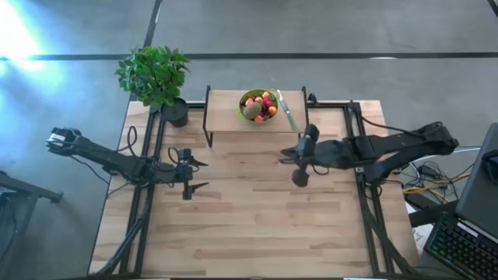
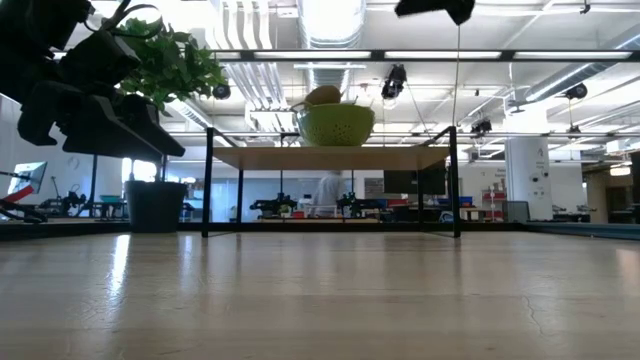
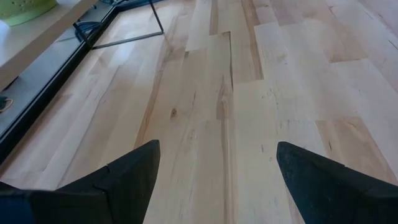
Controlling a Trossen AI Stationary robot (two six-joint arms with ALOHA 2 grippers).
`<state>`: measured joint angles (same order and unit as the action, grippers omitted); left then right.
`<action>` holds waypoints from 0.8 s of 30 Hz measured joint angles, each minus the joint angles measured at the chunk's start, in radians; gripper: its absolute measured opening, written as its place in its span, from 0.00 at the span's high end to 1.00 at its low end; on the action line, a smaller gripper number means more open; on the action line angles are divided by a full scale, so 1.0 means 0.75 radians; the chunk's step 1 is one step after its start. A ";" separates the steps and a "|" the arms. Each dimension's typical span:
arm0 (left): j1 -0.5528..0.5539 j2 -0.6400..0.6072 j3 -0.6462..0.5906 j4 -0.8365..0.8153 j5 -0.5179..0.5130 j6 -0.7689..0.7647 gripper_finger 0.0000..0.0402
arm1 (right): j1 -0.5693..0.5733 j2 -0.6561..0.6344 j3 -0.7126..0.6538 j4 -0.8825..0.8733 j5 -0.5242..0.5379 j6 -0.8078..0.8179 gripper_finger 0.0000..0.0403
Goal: Pick & Place Fruit
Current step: Return to Home Position
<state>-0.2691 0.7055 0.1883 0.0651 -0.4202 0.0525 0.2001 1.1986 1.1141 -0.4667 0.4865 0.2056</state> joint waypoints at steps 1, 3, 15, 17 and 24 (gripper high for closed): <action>0.000 0.000 0.000 0.000 0.000 0.000 0.18 | -0.002 -0.024 -0.034 0.053 -0.067 -0.051 0.98; 0.000 0.000 0.000 0.000 0.000 0.001 0.18 | -0.014 -0.077 -0.099 0.101 -0.214 -0.120 0.98; 0.000 0.000 0.000 0.002 0.000 0.000 0.18 | -0.040 -0.330 -0.299 0.146 -0.150 -0.064 0.98; 0.001 0.000 0.000 0.002 0.000 0.000 0.18 | -0.040 -0.377 -0.327 0.189 -0.103 -0.107 0.98; 0.000 0.000 0.000 0.002 0.000 0.000 0.18 | -0.042 -0.686 -0.590 0.361 0.062 -0.192 0.98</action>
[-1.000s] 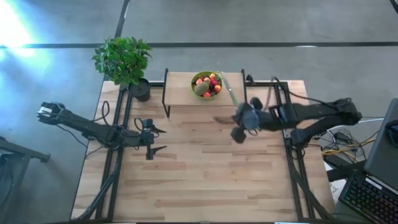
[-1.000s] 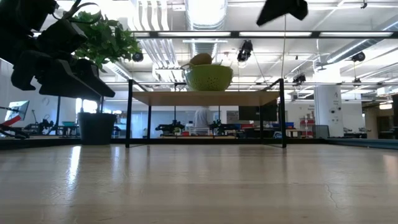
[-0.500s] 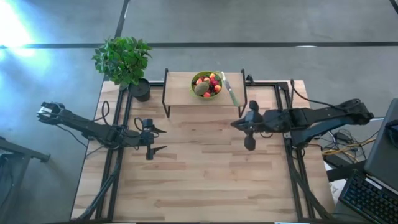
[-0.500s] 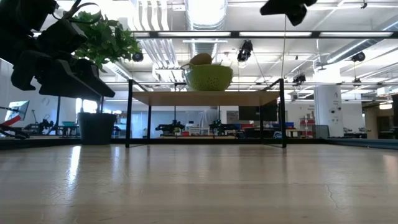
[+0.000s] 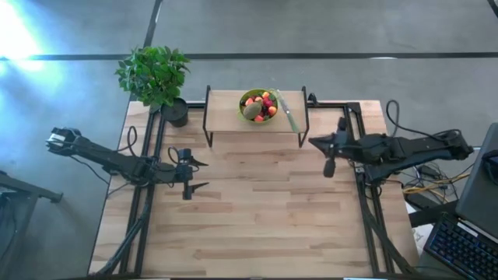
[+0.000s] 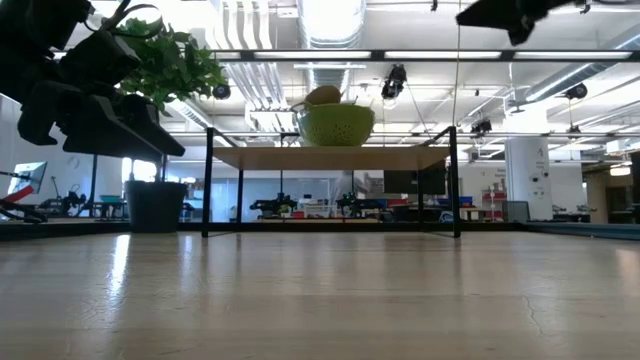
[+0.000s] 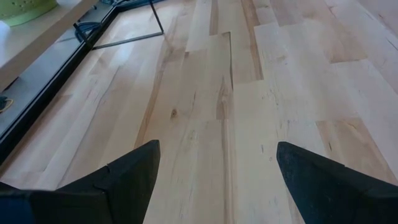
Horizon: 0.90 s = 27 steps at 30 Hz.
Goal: Pick & Place Fruit
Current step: Return to Home Position
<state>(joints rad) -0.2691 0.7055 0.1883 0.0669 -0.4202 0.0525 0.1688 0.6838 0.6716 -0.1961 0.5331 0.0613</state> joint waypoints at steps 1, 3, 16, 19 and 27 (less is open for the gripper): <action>0.000 0.001 0.000 0.000 0.000 0.000 0.18 | 0.000 -0.051 -0.055 0.049 -0.004 -0.032 0.98; 0.000 0.000 0.000 0.000 0.000 0.000 0.18 | 0.001 -0.144 -0.166 0.135 -0.011 -0.055 0.98; 0.000 0.000 0.000 -0.001 0.000 0.000 0.18 | 0.002 -0.588 -0.613 0.380 -0.164 -0.175 0.98; 0.000 0.000 0.000 -0.001 0.000 0.000 0.18 | 0.002 -0.625 -0.651 0.380 -0.167 -0.159 0.98; 0.000 0.000 0.000 -0.001 0.000 0.000 0.18 | 0.002 -0.666 -0.682 0.380 -0.202 -0.120 0.98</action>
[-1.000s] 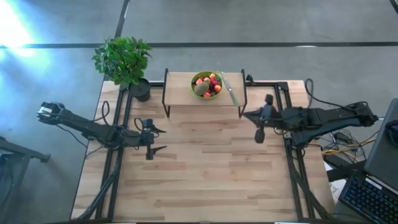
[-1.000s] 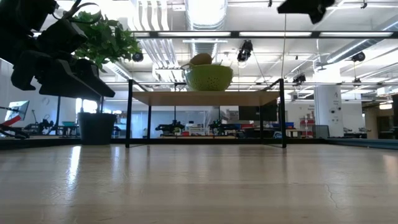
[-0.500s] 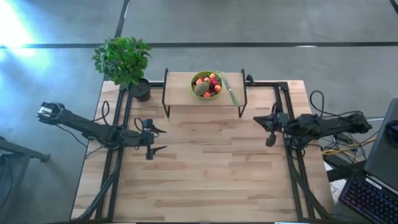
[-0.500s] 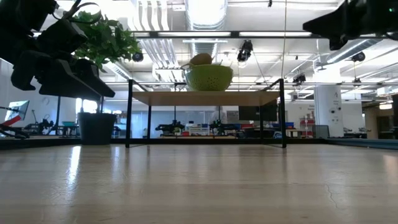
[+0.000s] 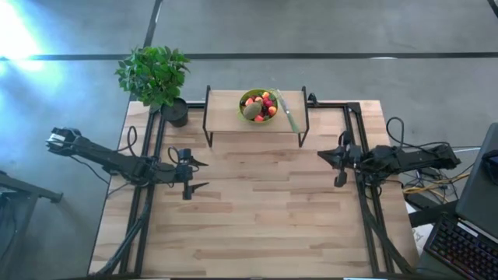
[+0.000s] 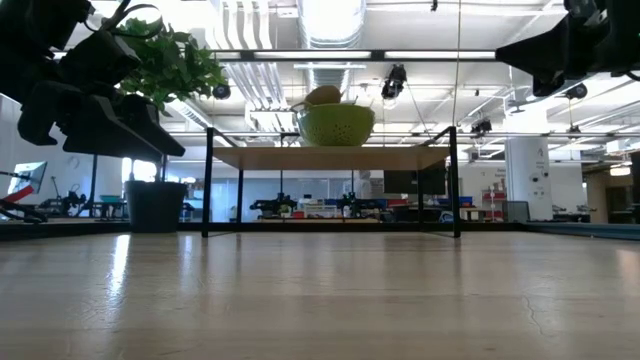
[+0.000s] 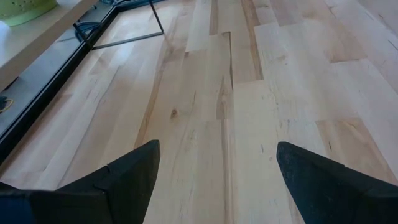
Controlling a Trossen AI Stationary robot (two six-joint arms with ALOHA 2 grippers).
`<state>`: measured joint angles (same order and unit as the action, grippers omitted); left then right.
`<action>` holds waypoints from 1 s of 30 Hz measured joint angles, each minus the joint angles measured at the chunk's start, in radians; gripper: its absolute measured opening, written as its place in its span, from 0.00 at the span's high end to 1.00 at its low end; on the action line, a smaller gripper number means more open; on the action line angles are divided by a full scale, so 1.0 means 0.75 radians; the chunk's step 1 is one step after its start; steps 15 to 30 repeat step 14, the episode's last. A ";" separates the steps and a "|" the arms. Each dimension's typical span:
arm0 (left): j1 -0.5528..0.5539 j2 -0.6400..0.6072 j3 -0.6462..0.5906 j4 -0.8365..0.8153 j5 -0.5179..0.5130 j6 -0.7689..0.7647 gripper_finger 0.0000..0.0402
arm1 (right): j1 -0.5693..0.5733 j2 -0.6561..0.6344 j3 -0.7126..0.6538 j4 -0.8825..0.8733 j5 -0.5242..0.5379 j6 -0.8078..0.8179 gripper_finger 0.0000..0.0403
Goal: Pick & Place Fruit
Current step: Return to Home Position
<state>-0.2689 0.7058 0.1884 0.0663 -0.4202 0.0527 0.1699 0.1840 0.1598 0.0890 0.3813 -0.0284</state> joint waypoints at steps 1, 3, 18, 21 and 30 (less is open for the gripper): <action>0.000 0.000 0.000 0.000 0.000 0.000 0.18 | 0.000 -0.001 -0.002 -0.001 0.000 0.001 0.98; 0.000 0.000 0.000 0.000 0.000 0.000 0.18 | 0.000 -0.001 -0.004 0.000 -0.001 0.003 0.98; 0.000 0.000 0.000 0.000 0.000 0.000 0.18 | 0.000 -0.001 -0.004 -0.001 0.001 0.035 0.98; 0.000 0.000 0.000 0.000 0.000 0.000 0.18 | 0.000 -0.001 -0.004 -0.001 0.001 0.035 0.98; 0.000 0.000 0.000 0.000 0.000 0.000 0.18 | 0.000 -0.001 -0.004 -0.001 0.001 0.035 0.98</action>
